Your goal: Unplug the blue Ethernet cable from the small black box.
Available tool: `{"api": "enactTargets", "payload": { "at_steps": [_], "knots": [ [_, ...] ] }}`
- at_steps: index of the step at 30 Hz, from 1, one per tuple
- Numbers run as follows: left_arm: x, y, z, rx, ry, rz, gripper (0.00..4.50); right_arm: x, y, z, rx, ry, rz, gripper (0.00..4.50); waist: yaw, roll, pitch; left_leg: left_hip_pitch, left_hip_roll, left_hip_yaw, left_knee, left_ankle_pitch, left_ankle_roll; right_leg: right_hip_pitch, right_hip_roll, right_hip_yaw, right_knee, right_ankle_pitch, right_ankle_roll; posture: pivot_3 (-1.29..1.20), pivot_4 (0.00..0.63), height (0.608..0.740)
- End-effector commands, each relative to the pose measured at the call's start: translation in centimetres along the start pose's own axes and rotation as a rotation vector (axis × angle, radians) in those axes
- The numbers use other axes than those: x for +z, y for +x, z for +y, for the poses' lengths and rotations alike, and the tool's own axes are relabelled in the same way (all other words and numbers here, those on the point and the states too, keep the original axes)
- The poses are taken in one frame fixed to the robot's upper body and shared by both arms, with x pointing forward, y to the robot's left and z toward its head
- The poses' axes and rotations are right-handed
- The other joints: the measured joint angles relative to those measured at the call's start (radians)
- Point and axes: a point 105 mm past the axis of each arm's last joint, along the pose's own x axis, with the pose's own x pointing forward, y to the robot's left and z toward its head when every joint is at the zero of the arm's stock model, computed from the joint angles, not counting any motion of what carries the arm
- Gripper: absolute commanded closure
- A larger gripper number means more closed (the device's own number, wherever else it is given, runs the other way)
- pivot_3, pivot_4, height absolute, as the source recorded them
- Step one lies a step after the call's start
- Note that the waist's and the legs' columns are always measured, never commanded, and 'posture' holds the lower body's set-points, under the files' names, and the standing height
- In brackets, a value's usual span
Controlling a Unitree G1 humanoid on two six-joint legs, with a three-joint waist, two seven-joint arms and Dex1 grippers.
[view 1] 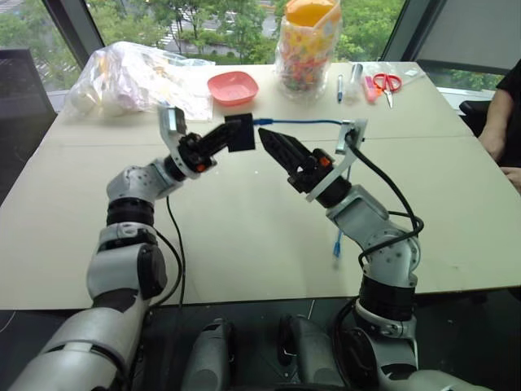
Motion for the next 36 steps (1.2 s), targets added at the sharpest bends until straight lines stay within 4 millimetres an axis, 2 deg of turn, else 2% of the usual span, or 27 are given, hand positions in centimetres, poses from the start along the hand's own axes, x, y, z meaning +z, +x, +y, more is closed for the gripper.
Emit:
{"api": "enactTargets", "payload": {
  "at_steps": [1, 17, 20, 26, 27, 36],
  "knots": [
    [1.08, 0.71, -2.02, -0.052, 0.045, -0.026, 4.00, 1.06, 0.58, 1.06, 0.036, -0.018, -0.051, 0.38, -0.001, 0.000, 0.000, 0.000, 0.000, 0.000, 0.000, 0.000, 0.000, 0.000, 0.000, 0.000, 0.000, 0.000, 0.000, 0.00, 0.150, 0.740],
    [0.43, 0.44, -2.29, -0.036, 0.046, -0.028, 4.00, 0.68, 1.22, 1.37, 0.074, 0.000, -0.018, 0.38, 0.000, 0.000, 0.000, 0.001, -0.001, 0.000, 0.000, 0.000, 0.000, 0.000, 0.001, 0.000, 0.000, -0.001, 0.001, 0.00, 0.150, 0.740],
    [0.34, 0.45, -2.17, -0.034, 0.044, -0.026, 4.00, 0.60, 1.32, 1.35, 0.074, 0.004, -0.020, 1.12, 0.000, 0.000, 0.000, 0.001, -0.001, 0.000, 0.000, 0.000, 0.000, 0.000, 0.001, 0.000, 0.000, -0.001, 0.001, 0.00, 0.150, 0.740],
    [0.23, 0.47, -2.12, -0.032, 0.039, -0.024, 4.00, 0.74, 1.43, 1.59, 0.094, 0.020, -0.040, 4.22, 0.000, 0.000, 0.000, 0.001, -0.001, 0.000, 0.000, 0.000, 0.000, 0.000, 0.001, 0.000, 0.000, -0.001, 0.001, 0.00, 0.150, 0.740],
    [0.23, 0.47, -2.13, -0.032, 0.038, -0.026, 4.00, 0.80, 1.42, 1.66, 0.098, 0.025, -0.045, 4.49, 0.000, 0.000, 0.000, 0.001, -0.001, -0.001, 0.000, 0.000, 0.000, 0.000, 0.001, 0.000, 0.000, -0.001, 0.001, 0.00, 0.150, 0.740],
    [0.73, 0.12, -2.02, -0.013, 0.051, -0.054, 4.00, 1.02, 1.17, 1.73, 0.116, 0.107, -0.071, 4.49, 0.000, 0.000, 0.000, 0.001, 0.000, -0.001, 0.000, 0.000, 0.000, 0.000, 0.001, 0.000, -0.001, -0.001, 0.001, 0.00, 0.150, 0.740]
  ]
}}
